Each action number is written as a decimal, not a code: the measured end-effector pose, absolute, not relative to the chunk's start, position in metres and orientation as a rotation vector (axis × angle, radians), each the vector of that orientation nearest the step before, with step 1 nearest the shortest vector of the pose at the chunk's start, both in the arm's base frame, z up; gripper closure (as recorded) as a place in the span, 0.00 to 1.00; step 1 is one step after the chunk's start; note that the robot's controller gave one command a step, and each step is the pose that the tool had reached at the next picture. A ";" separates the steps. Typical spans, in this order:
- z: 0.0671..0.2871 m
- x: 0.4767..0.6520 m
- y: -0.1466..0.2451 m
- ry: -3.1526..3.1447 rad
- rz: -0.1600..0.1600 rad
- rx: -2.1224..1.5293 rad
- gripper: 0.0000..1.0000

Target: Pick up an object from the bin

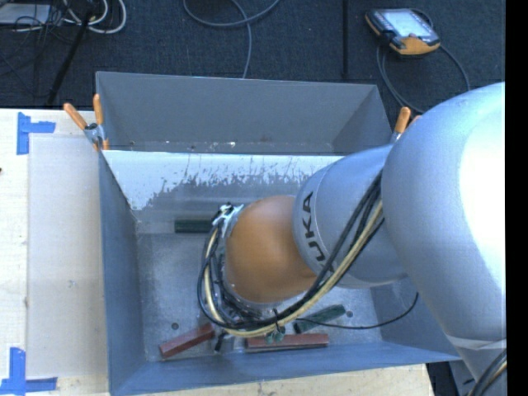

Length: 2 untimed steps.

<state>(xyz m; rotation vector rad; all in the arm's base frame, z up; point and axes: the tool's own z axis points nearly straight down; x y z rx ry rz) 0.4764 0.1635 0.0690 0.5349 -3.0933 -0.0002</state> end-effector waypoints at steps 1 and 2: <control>0.069 0.476 0.163 -3.093 0.000 0.534 1.00; 0.193 0.502 0.131 -2.971 0.001 1.033 1.00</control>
Offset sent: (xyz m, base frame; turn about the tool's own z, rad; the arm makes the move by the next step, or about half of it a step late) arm 0.0244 -0.0325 0.1228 -0.3296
